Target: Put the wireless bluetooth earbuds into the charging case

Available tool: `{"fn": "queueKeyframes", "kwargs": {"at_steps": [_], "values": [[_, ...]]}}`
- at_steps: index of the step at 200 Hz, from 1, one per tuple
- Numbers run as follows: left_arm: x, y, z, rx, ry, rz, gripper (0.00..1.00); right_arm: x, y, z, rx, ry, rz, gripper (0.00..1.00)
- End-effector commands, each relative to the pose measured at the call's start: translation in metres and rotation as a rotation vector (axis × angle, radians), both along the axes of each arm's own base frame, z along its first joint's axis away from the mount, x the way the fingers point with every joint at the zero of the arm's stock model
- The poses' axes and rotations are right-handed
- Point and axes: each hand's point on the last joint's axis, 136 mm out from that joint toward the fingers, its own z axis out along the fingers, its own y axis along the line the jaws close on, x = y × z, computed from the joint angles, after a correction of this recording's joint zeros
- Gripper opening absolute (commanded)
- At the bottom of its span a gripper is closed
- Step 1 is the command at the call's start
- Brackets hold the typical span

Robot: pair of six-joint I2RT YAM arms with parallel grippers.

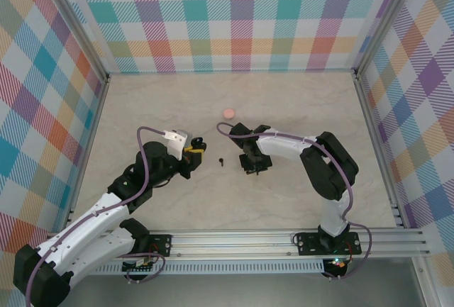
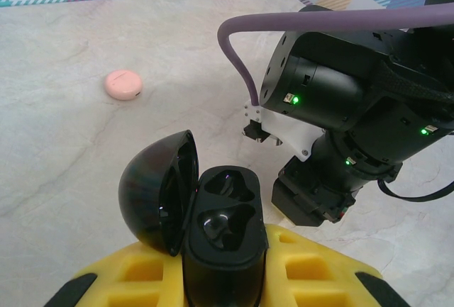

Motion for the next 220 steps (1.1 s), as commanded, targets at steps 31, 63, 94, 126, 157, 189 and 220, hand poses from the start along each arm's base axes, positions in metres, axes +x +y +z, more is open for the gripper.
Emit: {"fn": "queueKeyframes", "kwargs": {"at_steps": [31, 63, 94, 126, 157, 189, 220], "values": [[-0.002, -0.007, 0.004, -0.024, -0.008, -0.027, 0.19, -0.002, -0.009, -0.016, -0.021, 0.033, -0.020, 0.25], [-0.001, -0.010, -0.001, -0.031, 0.006, -0.032, 0.19, 0.003, -0.008, -0.013, 0.029, 0.006, -0.007, 0.24], [0.002, -0.020, -0.009, -0.064, 0.045, -0.056, 0.19, 0.010, -0.003, -0.003, 0.153, -0.032, -0.003, 0.24], [0.009, -0.034, -0.024, -0.092, 0.096, -0.081, 0.19, 0.017, 0.004, 0.017, 0.302, -0.104, -0.001, 0.24], [0.015, -0.046, -0.034, -0.107, 0.129, -0.104, 0.19, 0.021, 0.007, 0.034, 0.405, -0.158, -0.007, 0.24], [0.021, -0.052, -0.042, -0.104, 0.134, -0.115, 0.19, 0.021, 0.009, 0.051, 0.471, -0.206, 0.010, 0.23], [0.024, -0.058, -0.050, -0.114, 0.122, -0.134, 0.19, 0.020, 0.015, 0.079, 0.553, -0.273, 0.044, 0.24]]}}
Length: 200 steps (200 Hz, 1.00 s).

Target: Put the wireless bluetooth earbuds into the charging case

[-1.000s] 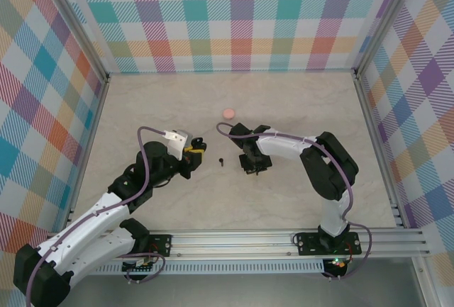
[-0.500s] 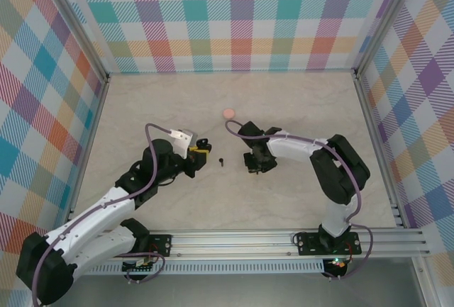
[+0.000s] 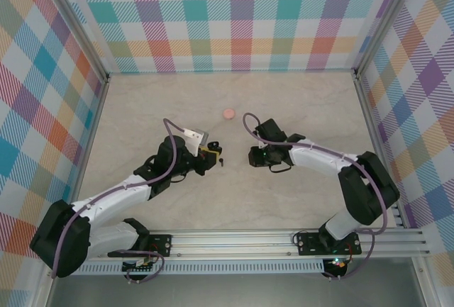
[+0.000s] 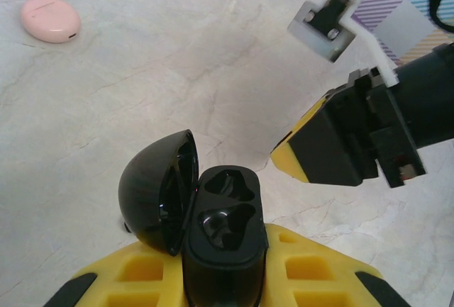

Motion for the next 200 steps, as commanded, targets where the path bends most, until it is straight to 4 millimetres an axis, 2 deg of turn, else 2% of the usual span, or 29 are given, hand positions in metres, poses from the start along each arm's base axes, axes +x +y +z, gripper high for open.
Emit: {"fn": "queueKeyframes", "kwargs": {"at_steps": [1, 67, 99, 140, 200], "values": [[0.001, -0.012, 0.007, -0.058, -0.050, -0.041, 0.19, 0.003, 0.012, 0.028, 0.100, -0.081, 0.042, 0.24], [0.002, -0.029, 0.009, -0.148, -0.138, -0.115, 0.18, 0.002, 0.027, 0.112, 0.316, -0.313, 0.117, 0.24], [0.000, -0.036, 0.018, -0.198, -0.180, -0.158, 0.18, 0.002, 0.032, 0.145, 0.382, -0.399, 0.153, 0.24], [-0.002, -0.042, 0.032, -0.247, -0.216, -0.196, 0.18, -0.002, 0.040, 0.174, 0.451, -0.465, 0.193, 0.25], [-0.003, -0.049, 0.043, -0.283, -0.218, -0.227, 0.18, -0.007, 0.053, 0.192, 0.498, -0.491, 0.238, 0.25]]}}
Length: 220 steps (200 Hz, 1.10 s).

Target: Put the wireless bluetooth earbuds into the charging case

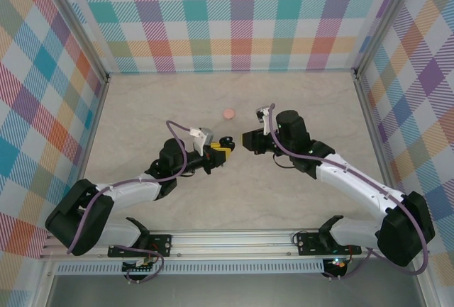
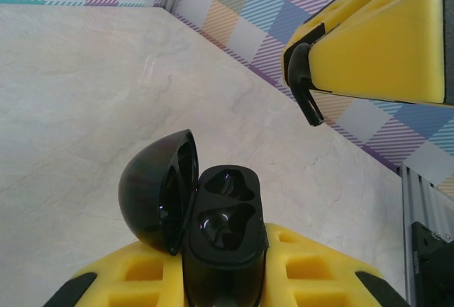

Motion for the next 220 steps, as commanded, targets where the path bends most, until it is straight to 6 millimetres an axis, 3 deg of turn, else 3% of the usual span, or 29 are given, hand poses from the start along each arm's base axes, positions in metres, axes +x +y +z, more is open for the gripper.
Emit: {"fn": "queueKeyframes", "kwargs": {"at_steps": [1, 110, 220], "values": [[-0.003, -0.010, 0.018, -0.054, -0.035, -0.045, 0.18, -0.002, 0.011, 0.033, 0.058, -0.090, 0.052, 0.25], [-0.004, -0.027, 0.029, -0.075, -0.015, -0.078, 0.18, -0.002, 0.031, 0.037, 0.057, -0.102, 0.096, 0.24], [-0.009, -0.031, 0.039, -0.098, -0.019, -0.101, 0.18, -0.001, 0.034, 0.033, 0.045, -0.098, 0.099, 0.24]]}}
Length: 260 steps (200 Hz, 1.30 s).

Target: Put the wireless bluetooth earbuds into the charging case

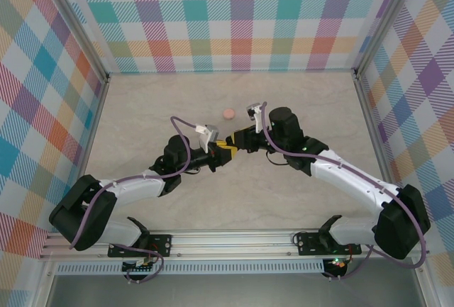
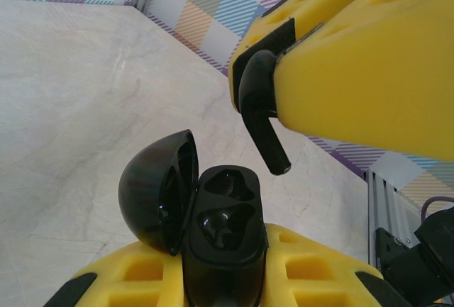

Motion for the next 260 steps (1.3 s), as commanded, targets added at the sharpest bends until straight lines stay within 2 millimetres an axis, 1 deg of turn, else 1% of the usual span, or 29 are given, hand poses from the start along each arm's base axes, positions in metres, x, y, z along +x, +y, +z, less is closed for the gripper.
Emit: {"fn": "queueKeyframes", "kwargs": {"at_steps": [1, 143, 211, 260], "values": [[-0.006, -0.010, 0.025, -0.054, -0.053, -0.041, 0.18, 0.001, 0.007, 0.019, 0.029, -0.057, 0.026, 0.24], [-0.007, -0.009, 0.039, -0.099, -0.047, -0.038, 0.18, 0.004, 0.006, 0.011, 0.005, -0.053, 0.013, 0.24], [-0.005, -0.009, 0.040, -0.106, -0.018, -0.026, 0.18, 0.005, 0.003, 0.009, -0.004, -0.059, 0.001, 0.24], [-0.002, -0.008, 0.040, -0.110, -0.001, -0.005, 0.18, 0.003, 0.002, 0.004, -0.013, -0.055, 0.001, 0.24]]}}
